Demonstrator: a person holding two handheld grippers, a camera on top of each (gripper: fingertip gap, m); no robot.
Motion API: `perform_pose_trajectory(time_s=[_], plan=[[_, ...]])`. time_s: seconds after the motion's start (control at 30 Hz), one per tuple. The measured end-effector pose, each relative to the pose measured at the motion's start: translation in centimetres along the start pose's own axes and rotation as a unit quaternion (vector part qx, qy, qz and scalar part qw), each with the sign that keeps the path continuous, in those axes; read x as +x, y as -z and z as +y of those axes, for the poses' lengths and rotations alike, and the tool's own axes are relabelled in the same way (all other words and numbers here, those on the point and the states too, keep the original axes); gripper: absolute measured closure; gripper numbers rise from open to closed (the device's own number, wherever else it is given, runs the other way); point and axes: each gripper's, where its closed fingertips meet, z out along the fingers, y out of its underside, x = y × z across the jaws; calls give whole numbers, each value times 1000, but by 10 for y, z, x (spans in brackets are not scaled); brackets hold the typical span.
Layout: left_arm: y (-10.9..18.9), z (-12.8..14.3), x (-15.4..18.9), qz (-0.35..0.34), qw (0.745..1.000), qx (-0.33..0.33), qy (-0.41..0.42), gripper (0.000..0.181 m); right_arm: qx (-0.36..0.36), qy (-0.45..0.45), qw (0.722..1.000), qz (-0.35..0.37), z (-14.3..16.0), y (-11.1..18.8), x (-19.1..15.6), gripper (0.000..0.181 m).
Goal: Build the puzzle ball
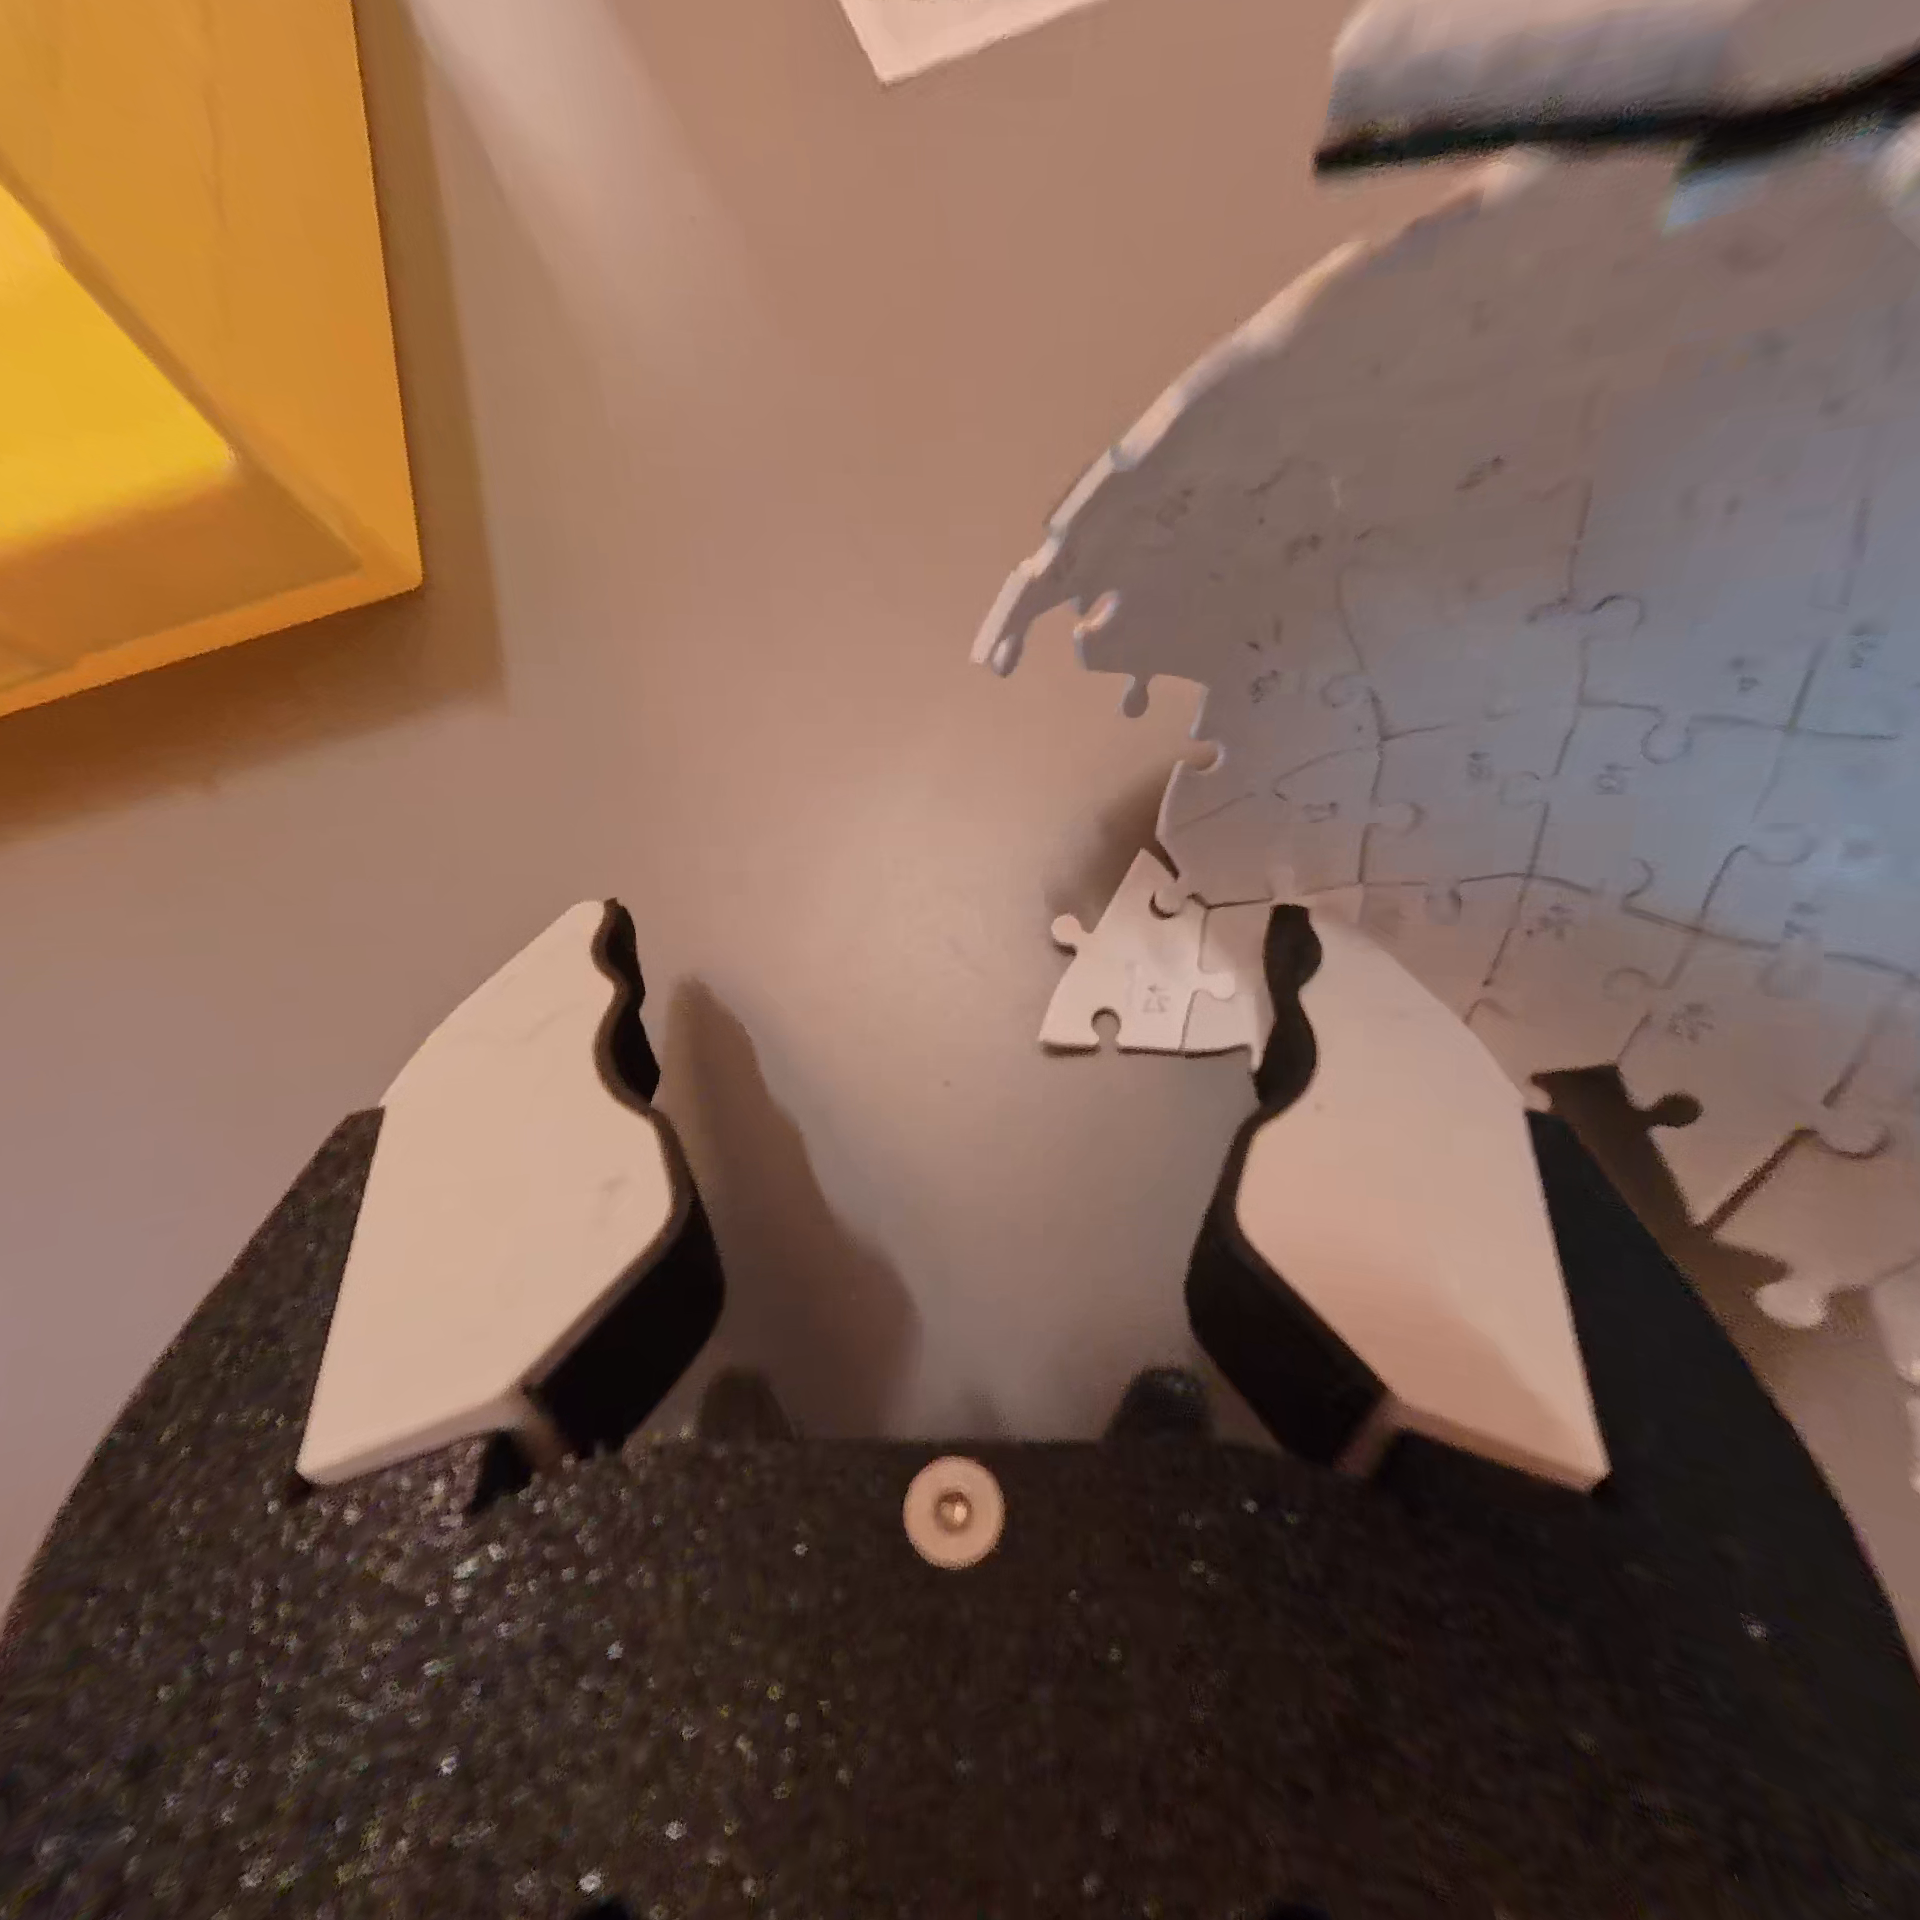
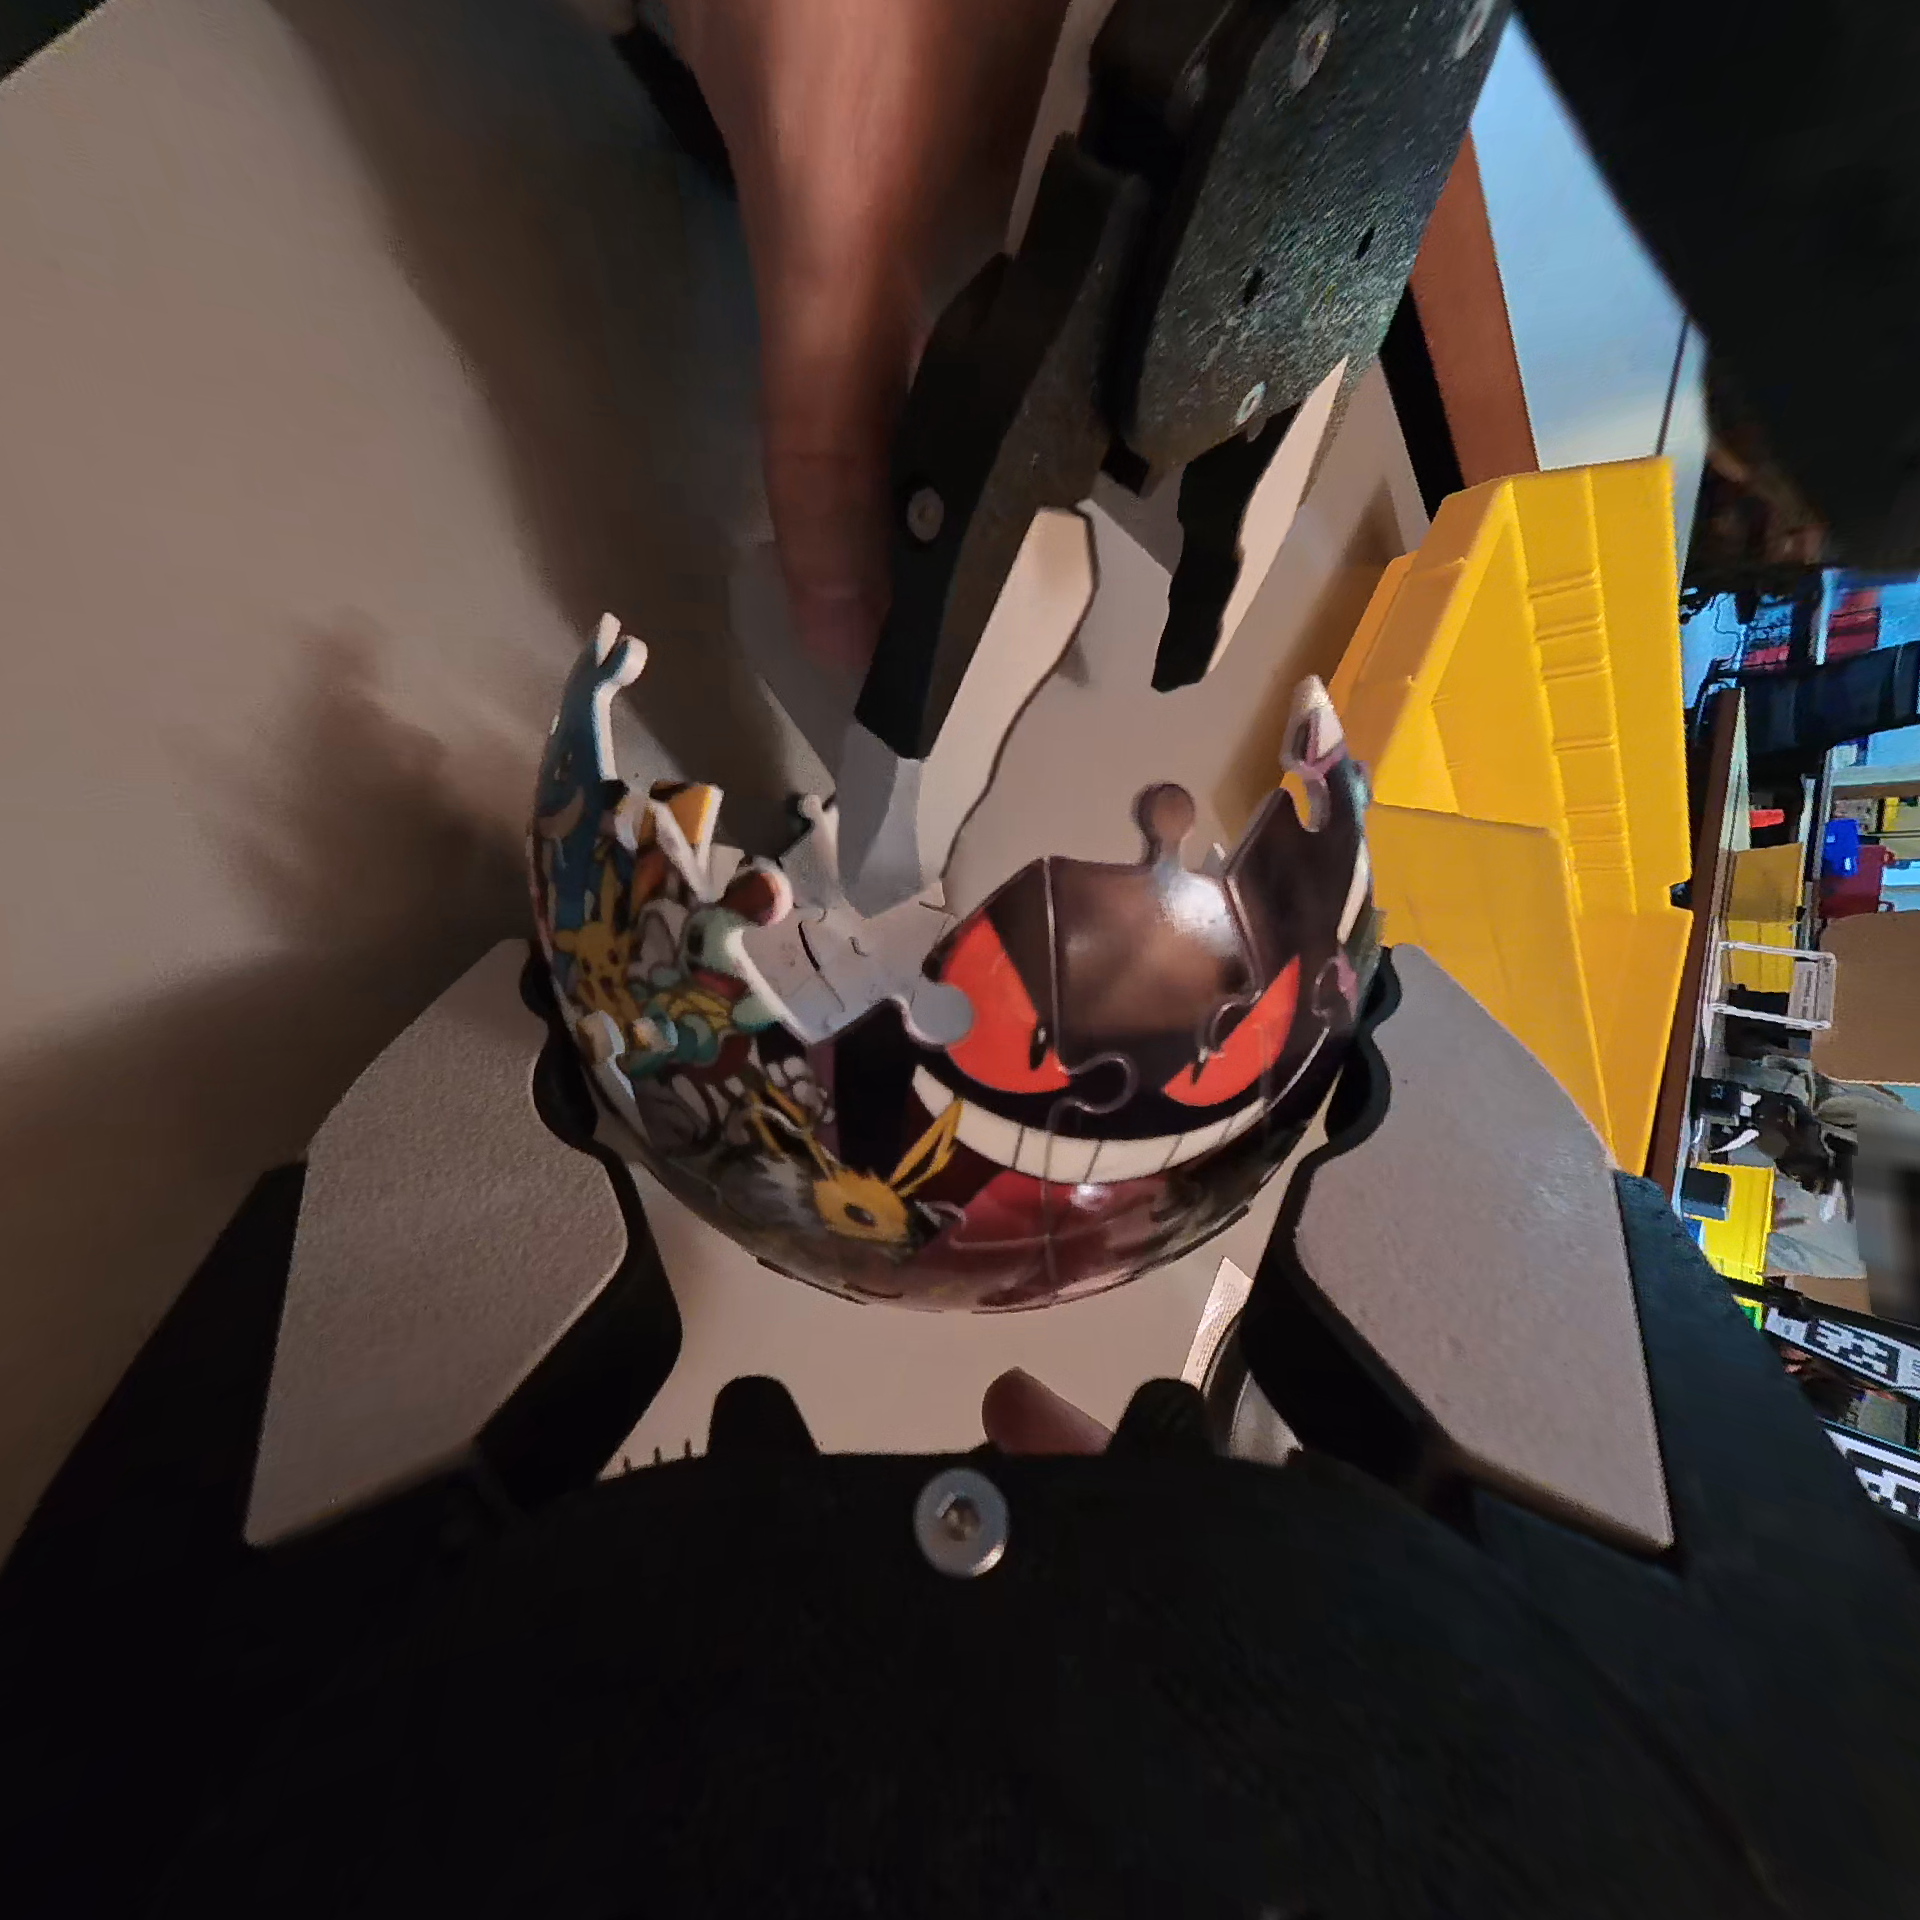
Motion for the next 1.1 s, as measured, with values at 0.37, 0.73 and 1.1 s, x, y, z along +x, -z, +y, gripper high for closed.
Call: perform_pose_trajectory(time_s=[0.37, 0.73, 1.1], plan=[[-11, 3, 10, 15, 999, -21, 39, 67, 18, -19, 1000, -4, -1, -1, 2, 43], [-12, 0, 5, 6, 1000, -11, 4, 59, 32, -42, 998, -36, -1, -4, 5, 42], [6, 5, 3, 71, 994, -9, 87, 64, 27, -36, 999, -31, 0, -4, 5, 42]])
